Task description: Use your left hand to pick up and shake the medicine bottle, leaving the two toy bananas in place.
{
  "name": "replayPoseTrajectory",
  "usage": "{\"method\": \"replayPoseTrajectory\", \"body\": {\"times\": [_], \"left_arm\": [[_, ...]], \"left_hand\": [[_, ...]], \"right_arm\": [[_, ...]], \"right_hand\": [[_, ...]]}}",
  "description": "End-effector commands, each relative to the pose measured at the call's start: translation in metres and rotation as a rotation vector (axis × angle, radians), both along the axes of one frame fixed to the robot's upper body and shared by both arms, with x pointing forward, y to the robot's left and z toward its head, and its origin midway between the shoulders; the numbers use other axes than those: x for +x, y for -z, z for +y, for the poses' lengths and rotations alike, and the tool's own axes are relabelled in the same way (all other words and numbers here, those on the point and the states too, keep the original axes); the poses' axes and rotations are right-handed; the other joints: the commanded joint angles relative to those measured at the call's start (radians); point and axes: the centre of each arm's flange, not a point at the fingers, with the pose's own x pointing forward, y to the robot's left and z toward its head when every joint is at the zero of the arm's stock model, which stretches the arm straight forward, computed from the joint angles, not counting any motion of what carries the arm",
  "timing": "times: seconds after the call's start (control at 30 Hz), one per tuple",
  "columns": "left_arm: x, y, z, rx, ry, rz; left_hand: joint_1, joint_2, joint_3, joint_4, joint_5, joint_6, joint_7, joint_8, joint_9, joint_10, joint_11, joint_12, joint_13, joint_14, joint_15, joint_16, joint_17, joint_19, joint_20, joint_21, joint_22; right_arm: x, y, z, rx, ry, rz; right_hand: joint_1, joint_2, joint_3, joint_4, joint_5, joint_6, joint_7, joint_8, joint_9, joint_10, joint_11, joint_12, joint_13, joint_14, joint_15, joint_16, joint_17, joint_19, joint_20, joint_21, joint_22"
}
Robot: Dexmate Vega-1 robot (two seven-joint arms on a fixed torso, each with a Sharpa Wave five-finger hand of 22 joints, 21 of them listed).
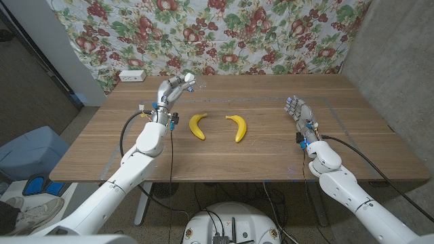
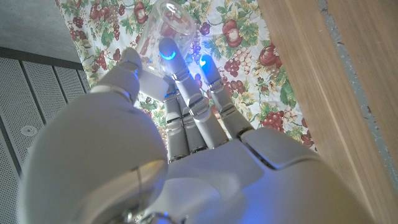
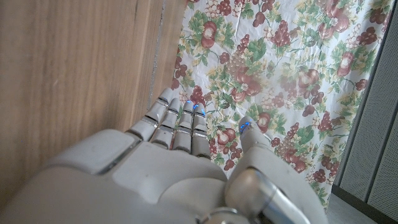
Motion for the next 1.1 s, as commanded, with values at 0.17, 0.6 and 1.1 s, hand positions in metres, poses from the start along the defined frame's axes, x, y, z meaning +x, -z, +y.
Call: {"method": "replayPoseTrajectory", "body": {"times": [0.17, 0.6, 1.1], "left_arm": [[0.006, -0.007, -0.007, 0.194, 0.002, 0.201], [0.018, -0.022, -0.017, 0.510, 0.052, 0.383], [0.018, -0.024, -0.017, 0.528, 0.058, 0.384]], "left_hand": [[0.130, 0.136, 0.020, 0.012, 0.007, 0.155, -0.063, 0.004, 0.093, 0.289, -0.184, -0.003, 0.305, 0.000, -0.007, -0.004, 0.001, -0.003, -0.136, 0.011, -0.001], [0.130, 0.136, 0.021, 0.012, 0.006, 0.157, -0.061, 0.000, 0.092, 0.290, -0.181, -0.005, 0.306, 0.004, -0.007, -0.006, 0.004, -0.004, -0.135, 0.017, -0.002], [0.130, 0.135, 0.022, 0.012, 0.006, 0.160, -0.060, -0.004, 0.092, 0.291, -0.183, -0.008, 0.307, 0.007, -0.007, -0.011, 0.005, -0.008, -0.134, 0.025, -0.003]], "right_arm": [[-0.001, 0.002, -0.002, 0.003, -0.004, 0.004], [-0.001, 0.004, -0.003, 0.004, -0.005, 0.004], [-0.003, 0.005, -0.003, 0.011, -0.002, 0.002]], "right_hand": [[-0.003, -0.008, -0.005, -0.001, 0.005, 0.004, 0.000, 0.001, 0.002, 0.010, 0.002, -0.003, 0.001, 0.007, 0.003, 0.000, 0.002, 0.015, 0.000, -0.004, 0.006], [-0.003, -0.008, -0.005, -0.001, 0.004, 0.004, 0.001, 0.001, 0.002, 0.009, 0.003, -0.003, 0.001, 0.009, 0.004, 0.000, 0.002, 0.017, 0.000, -0.009, 0.006], [-0.003, -0.008, -0.005, -0.001, 0.004, 0.004, 0.001, 0.001, 0.002, 0.010, 0.003, -0.003, 0.001, 0.009, 0.004, -0.002, 0.001, 0.020, -0.001, -0.016, 0.007]]}}
